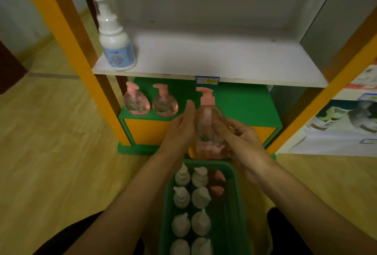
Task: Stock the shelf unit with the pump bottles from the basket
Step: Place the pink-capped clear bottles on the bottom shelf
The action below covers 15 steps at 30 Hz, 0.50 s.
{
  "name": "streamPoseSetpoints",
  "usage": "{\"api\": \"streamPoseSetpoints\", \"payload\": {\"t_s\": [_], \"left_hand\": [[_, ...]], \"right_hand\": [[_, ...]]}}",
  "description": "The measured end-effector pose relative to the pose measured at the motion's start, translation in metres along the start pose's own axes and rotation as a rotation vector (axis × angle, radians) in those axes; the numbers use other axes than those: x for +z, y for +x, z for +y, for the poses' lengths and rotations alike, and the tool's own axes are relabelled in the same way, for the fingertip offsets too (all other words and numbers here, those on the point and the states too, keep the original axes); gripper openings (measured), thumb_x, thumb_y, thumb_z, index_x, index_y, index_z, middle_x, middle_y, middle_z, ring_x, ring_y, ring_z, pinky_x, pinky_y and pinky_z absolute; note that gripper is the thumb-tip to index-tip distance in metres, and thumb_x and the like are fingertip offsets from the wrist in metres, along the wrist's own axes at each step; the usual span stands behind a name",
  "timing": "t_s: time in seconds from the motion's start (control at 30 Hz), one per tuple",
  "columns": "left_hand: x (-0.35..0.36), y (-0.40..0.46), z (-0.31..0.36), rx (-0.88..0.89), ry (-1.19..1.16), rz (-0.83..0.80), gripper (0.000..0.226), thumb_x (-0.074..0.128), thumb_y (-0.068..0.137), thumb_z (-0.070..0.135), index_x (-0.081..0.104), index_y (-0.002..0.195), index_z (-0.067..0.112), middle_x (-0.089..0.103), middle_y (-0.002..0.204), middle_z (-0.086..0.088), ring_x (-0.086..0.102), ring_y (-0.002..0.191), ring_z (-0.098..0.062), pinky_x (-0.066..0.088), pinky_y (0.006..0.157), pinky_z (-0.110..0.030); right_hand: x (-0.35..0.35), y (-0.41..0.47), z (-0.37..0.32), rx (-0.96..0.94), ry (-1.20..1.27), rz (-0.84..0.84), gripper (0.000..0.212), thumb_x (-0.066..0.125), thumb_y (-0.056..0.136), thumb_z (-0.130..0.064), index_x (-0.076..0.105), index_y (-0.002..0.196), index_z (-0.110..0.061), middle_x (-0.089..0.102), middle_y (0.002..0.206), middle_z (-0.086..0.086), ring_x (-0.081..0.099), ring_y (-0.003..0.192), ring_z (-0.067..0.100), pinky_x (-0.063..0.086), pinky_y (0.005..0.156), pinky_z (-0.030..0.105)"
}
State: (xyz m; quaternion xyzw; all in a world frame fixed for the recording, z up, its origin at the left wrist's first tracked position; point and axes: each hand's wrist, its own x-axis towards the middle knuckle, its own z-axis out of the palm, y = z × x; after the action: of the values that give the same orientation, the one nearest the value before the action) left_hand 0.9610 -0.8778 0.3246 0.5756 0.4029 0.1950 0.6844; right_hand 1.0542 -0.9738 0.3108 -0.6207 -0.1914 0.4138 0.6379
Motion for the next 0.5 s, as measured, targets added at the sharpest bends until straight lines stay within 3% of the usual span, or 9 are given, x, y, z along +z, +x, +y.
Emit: {"api": "streamPoseSetpoints", "payload": {"t_s": [0.07, 0.13, 0.27, 0.33, 0.43, 0.5], "left_hand": [[-0.002, 0.006, 0.002, -0.023, 0.026, 0.051, 0.056, 0.027, 0.088, 0.068, 0.066, 0.103, 0.031, 0.066, 0.115, -0.001, 0.059, 0.109, -0.023, 0.044, 0.099, -0.049], [-0.007, 0.011, 0.000, -0.060, 0.047, 0.138, 0.052, 0.030, 0.091, 0.064, 0.062, 0.108, 0.026, 0.063, 0.115, -0.003, 0.057, 0.107, -0.022, 0.042, 0.099, -0.044], [-0.018, 0.016, -0.008, -0.162, 0.014, 0.256, 0.037, 0.039, 0.095, 0.050, 0.062, 0.087, 0.022, 0.061, 0.100, -0.004, 0.052, 0.093, -0.020, 0.038, 0.085, -0.035], [-0.020, 0.020, -0.010, -0.210, -0.023, 0.292, 0.034, 0.041, 0.096, 0.044, 0.061, 0.082, 0.020, 0.059, 0.090, -0.003, 0.049, 0.082, -0.018, 0.038, 0.077, -0.032], [-0.025, 0.027, -0.012, -0.232, -0.064, 0.315, 0.033, 0.041, 0.097, 0.038, 0.061, 0.079, 0.018, 0.057, 0.079, -0.001, 0.046, 0.067, -0.014, 0.037, 0.061, -0.028], [-0.031, 0.032, -0.013, -0.241, -0.070, 0.321, 0.033, 0.040, 0.098, 0.034, 0.060, 0.078, 0.018, 0.056, 0.076, -0.001, 0.044, 0.063, -0.013, 0.035, 0.058, -0.026]], "right_hand": [[-0.005, 0.004, -0.002, 0.037, 0.024, 0.017, 0.054, 0.072, 0.067, -0.043, 0.063, 0.110, -0.013, 0.074, 0.099, 0.010, 0.071, 0.088, 0.029, 0.057, 0.078, 0.045], [-0.012, 0.009, -0.002, 0.069, 0.018, 0.046, 0.051, 0.072, 0.069, -0.041, 0.061, 0.110, -0.013, 0.074, 0.096, 0.010, 0.072, 0.085, 0.028, 0.058, 0.078, 0.046], [-0.021, 0.025, 0.006, 0.108, -0.037, 0.088, 0.049, 0.072, 0.069, -0.038, 0.060, 0.109, -0.012, 0.072, 0.102, 0.008, 0.072, 0.088, 0.027, 0.056, 0.083, 0.049], [-0.020, 0.034, 0.020, 0.117, -0.077, 0.105, 0.032, 0.068, 0.077, -0.035, 0.062, 0.101, -0.015, 0.071, 0.101, 0.006, 0.070, 0.091, 0.026, 0.056, 0.084, 0.046], [-0.017, 0.051, 0.043, 0.141, -0.092, 0.166, 0.006, 0.060, 0.089, -0.023, 0.060, 0.095, -0.021, 0.067, 0.103, 0.003, 0.066, 0.090, 0.020, 0.057, 0.071, 0.037], [-0.017, 0.067, 0.052, 0.129, -0.088, 0.201, 0.010, 0.059, 0.091, -0.021, 0.057, 0.101, -0.020, 0.065, 0.101, -0.001, 0.065, 0.087, 0.016, 0.053, 0.062, 0.029]]}}
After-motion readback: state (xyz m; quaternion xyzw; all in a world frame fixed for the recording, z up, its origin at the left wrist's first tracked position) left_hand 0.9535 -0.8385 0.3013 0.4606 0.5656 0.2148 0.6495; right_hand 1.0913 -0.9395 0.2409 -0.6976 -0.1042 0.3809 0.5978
